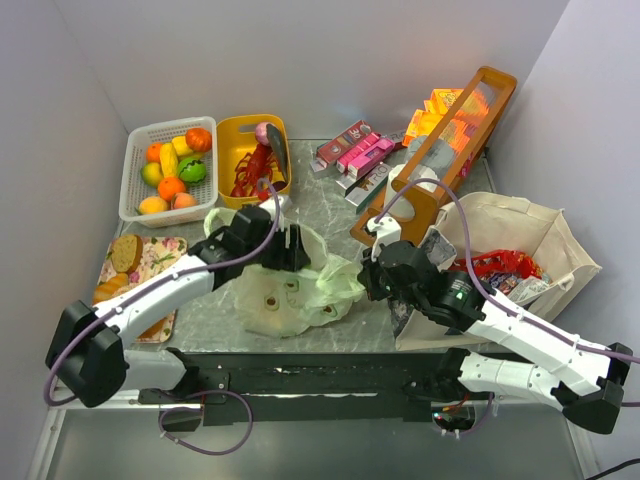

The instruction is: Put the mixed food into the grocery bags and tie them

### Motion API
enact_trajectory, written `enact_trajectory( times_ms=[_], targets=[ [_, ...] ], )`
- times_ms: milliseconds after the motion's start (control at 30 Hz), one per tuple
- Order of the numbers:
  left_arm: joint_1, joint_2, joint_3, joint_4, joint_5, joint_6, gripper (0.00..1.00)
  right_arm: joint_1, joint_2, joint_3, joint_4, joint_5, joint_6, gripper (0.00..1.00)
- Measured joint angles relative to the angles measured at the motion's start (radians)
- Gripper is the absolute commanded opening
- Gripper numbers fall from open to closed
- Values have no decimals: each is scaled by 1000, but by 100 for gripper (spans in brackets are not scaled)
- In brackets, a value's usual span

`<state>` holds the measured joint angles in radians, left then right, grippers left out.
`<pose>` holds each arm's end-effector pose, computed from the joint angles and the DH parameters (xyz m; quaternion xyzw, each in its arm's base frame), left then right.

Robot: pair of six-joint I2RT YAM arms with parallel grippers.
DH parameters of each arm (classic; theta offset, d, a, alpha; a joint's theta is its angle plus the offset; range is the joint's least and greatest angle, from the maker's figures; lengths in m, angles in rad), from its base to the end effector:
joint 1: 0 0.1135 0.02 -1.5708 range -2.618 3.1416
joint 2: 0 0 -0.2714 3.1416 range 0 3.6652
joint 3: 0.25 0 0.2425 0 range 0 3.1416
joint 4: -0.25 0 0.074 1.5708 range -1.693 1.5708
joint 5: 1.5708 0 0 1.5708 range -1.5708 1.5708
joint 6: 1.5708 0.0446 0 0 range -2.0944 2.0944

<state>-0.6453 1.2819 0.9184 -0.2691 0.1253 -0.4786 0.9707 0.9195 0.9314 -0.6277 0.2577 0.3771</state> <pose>0.2195 -0.1722 0.2763 0.1023 0.8848 -0.2877 0.3521 0.1140 0.1465 0.3245 -0.2011 0.8595 0.1952 0.4273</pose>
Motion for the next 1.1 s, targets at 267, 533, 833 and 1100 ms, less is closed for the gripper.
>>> enact_trajectory(
  times_ms=[267,533,833,1100],
  targets=[
    [-27,-102,-61,-16,-24,-39,94,0,5,0,7,-19,0,0],
    [-36,-150,-9,-31,-36,-37,100,0,5,0,7,-21,1,0],
    [-36,-200,171,-86,-62,-2,99,0,3,0,7,-19,0,0],
    [142,-230,472,-116,-173,69,96,0,-14,0,4,20,6,0]
  ],
)
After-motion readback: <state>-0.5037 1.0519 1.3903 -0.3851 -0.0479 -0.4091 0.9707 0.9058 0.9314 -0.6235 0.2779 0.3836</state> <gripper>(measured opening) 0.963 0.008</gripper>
